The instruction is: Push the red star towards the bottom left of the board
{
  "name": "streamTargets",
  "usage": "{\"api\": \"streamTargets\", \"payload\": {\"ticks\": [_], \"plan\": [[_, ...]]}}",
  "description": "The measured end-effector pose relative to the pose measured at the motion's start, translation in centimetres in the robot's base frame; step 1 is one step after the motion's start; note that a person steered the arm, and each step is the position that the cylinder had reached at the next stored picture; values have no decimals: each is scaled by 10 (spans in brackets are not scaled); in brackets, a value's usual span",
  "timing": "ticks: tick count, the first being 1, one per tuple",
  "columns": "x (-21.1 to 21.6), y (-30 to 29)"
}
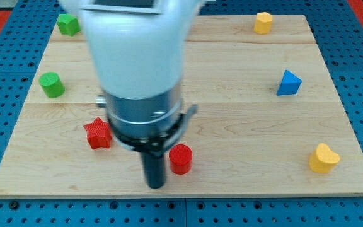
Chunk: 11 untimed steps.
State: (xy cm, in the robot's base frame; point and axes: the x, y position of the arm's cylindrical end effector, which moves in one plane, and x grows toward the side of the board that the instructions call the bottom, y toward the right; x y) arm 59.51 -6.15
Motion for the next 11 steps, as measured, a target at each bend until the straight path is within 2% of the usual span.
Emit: {"api": "streamTargets", "payload": {"ticks": [1,3,4,7,11], "plan": [[-14,-43],[-74,-37],[-91,-44],[-90,-132],[-91,-184]]}}
